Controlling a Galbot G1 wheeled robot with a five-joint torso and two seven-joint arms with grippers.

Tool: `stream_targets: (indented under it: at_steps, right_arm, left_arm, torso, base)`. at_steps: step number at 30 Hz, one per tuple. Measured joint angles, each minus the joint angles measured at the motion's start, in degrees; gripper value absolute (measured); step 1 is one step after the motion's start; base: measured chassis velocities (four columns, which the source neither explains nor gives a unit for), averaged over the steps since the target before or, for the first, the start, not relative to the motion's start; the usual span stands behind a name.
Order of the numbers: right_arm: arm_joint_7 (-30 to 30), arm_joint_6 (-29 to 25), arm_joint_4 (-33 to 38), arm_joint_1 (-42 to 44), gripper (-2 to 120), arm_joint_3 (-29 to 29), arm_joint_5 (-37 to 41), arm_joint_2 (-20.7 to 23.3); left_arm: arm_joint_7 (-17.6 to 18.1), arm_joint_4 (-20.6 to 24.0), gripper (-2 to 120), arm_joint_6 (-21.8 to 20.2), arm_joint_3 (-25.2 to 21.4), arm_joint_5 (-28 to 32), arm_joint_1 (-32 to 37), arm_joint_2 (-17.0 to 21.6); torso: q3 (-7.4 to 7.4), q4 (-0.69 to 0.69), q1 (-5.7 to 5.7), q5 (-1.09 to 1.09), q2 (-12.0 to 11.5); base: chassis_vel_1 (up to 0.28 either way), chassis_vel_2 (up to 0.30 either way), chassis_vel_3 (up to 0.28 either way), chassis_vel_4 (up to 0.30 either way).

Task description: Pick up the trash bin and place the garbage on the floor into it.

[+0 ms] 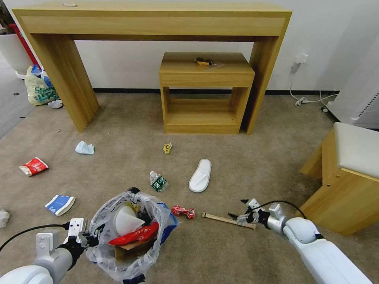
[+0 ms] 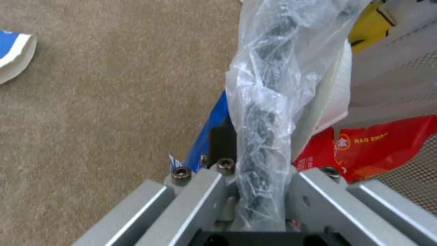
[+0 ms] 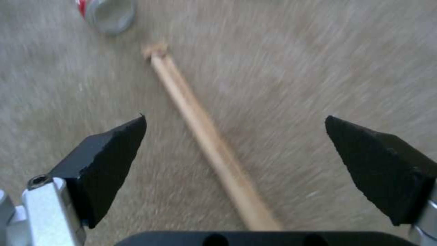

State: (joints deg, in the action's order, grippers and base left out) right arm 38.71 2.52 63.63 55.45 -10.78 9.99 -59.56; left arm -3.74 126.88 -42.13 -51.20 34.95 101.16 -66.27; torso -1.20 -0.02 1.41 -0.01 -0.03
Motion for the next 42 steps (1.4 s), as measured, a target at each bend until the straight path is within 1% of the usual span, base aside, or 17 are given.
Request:
stream_targets:
  at_steps: [1, 4, 6, 8, 9, 12, 13, 15, 16, 19, 23, 33, 35, 37, 39, 41, 42]
  right_arm:
    - [0.0, 0.0, 0.0, 0.0, 100, 0.0, 0.0, 0.0]
    - [0.9, -0.7, -5.6, -2.4, 100, 1.6, -1.1, -2.1]
    - [1.0, -0.8, -6.8, -3.0, 100, 2.0, -1.2, -2.6]
    - [1.1, -0.9, -9.4, -4.4, 94, 2.5, -1.2, -3.7]
    - [1.1, -0.9, -9.4, -4.4, 94, 2.5, -1.2, -3.7]
    - [1.2, -2.0, -11.9, -5.6, 80, 2.6, -2.0, -4.8]
    - [1.2, -2.0, -11.9, -5.6, 80, 2.6, -2.0, -4.8]
    - [1.2, -2.3, -12.7, -5.9, 69, 2.6, -2.2, -5.0]
    - [1.2, -2.3, -12.7, -5.9, 69, 2.6, -2.2, -5.0]
    - [1.0, -3.3, -14.9, -6.9, 55, 2.4, -3.1, -6.6]
    - [0.8, -3.7, -16.2, -7.6, 48, 2.3, -3.9, -7.8]
    - [0.5, -4.3, -17.8, -8.7, 39, 2.1, -5.8, -9.1]
    - [0.4, -4.4, -18.1, -8.8, 36, 2.0, -6.1, -9.4]
    - [0.3, -4.5, -18.4, -8.8, 28, 1.9, -6.5, -9.7]
    - [0.3, -4.5, -18.4, -8.7, 25, 1.9, -6.6, -9.8]
    - [0.1, -4.5, -18.5, -8.5, 15, 1.8, -6.8, -10.1]
    - [0.1, -4.5, -18.5, -8.5, 15, 1.8, -6.8, -10.1]
  left_arm:
    - [0.0, 0.0, 0, 0.0, 0.0, 0.0, 0.0, 0.0]
    - [0.3, 0.0, 0, 0.0, 0.1, 0.2, -0.2, 0.3]
    - [0.4, 0.0, 0, 0.0, 0.1, 0.3, -0.3, 0.3]
    - [0.7, -0.1, 0, 0.0, 0.3, 0.7, -0.5, 0.5]
    - [0.7, -0.1, 0, 0.0, 0.3, 0.7, -0.5, 0.5]
    - [0.9, -0.4, 0, 0.0, 0.6, 0.9, -1.0, 0.8]
    - [0.9, -0.4, 0, 0.0, 0.6, 0.9, -1.0, 0.8]
    - [1.0, -0.5, 0, 0.0, 0.8, 0.9, -1.2, 1.0]
    - [1.0, -0.5, 0, 0.0, 0.8, 0.9, -1.2, 1.0]
    - [1.0, -0.9, 0, 0.0, 1.1, 0.9, -1.5, 1.0]
    - [1.0, -1.0, 0, 0.0, 1.1, 0.9, -1.6, 1.1]
    - [0.8, -1.5, 0, 0.0, 1.0, 1.1, -1.9, 1.3]
    - [0.8, -1.7, 0, 0.0, 1.0, 1.2, -2.1, 1.4]
    - [0.8, -1.8, 0, 0.0, 1.0, 1.4, -2.3, 1.6]
    - [0.8, -1.9, 0, 0.0, 1.0, 1.5, -2.4, 1.7]
    - [0.7, -2.1, 0, 0.0, 1.0, 1.7, -2.6, 1.8]
    - [0.7, -2.1, 0, 0.0, 1.0, 1.7, -2.6, 1.8]
  torso:
    - [0.00, 0.00, 0.00, 0.00, 0.0]
    - [0.00, 0.00, 0.00, 0.00, 0.0]
    - [0.00, 0.00, 0.00, -0.01, 0.0]
    - [0.00, 0.00, 0.00, 0.00, 0.0]
    - [0.00, 0.00, 0.00, 0.00, 0.0]
    - [0.00, 0.00, 0.00, 0.00, 0.0]
    - [0.00, 0.00, 0.00, 0.00, 0.0]
    - [0.00, 0.00, 0.00, -0.02, 0.0]
    - [0.00, 0.00, 0.00, -0.02, 0.0]
    - [0.01, -0.02, -0.01, -0.02, 0.0]
    - [0.01, -0.02, -0.01, -0.03, 0.0]
    - [0.02, -0.03, -0.01, -0.04, 0.0]
    - [0.02, -0.04, -0.01, -0.05, 0.0]
    - [0.02, -0.02, -0.01, -0.02, 0.0]
    - [0.02, -0.02, -0.01, -0.03, 0.0]
    - [0.02, -0.01, -0.01, -0.01, 0.0]
    - [0.02, -0.01, -0.01, -0.01, 0.0]
  base:
    - [0.000, 0.000, 0.000, 0.000]
    - [0.000, 0.000, 0.000, 0.000]
    - [0.000, 0.000, 0.000, 0.000]
    - [0.000, 0.000, 0.000, 0.000]
    - [0.000, 0.000, 0.000, 0.000]
    - [0.000, 0.000, 0.000, 0.000]
    - [0.000, 0.000, 0.000, 0.000]
    - [0.000, 0.000, 0.000, 0.000]
    - [0.000, 0.000, 0.000, 0.000]
    - [0.000, 0.000, 0.000, 0.000]
    - [0.000, 0.000, 0.000, 0.000]
    - [0.000, 0.000, 0.000, 0.000]
    - [0.000, 0.000, 0.000, 0.000]
    - [0.000, 0.000, 0.000, 0.000]
    - [0.000, 0.000, 0.000, 0.000]
    - [0.000, 0.000, 0.000, 0.000]
    - [0.000, 0.000, 0.000, 0.000]
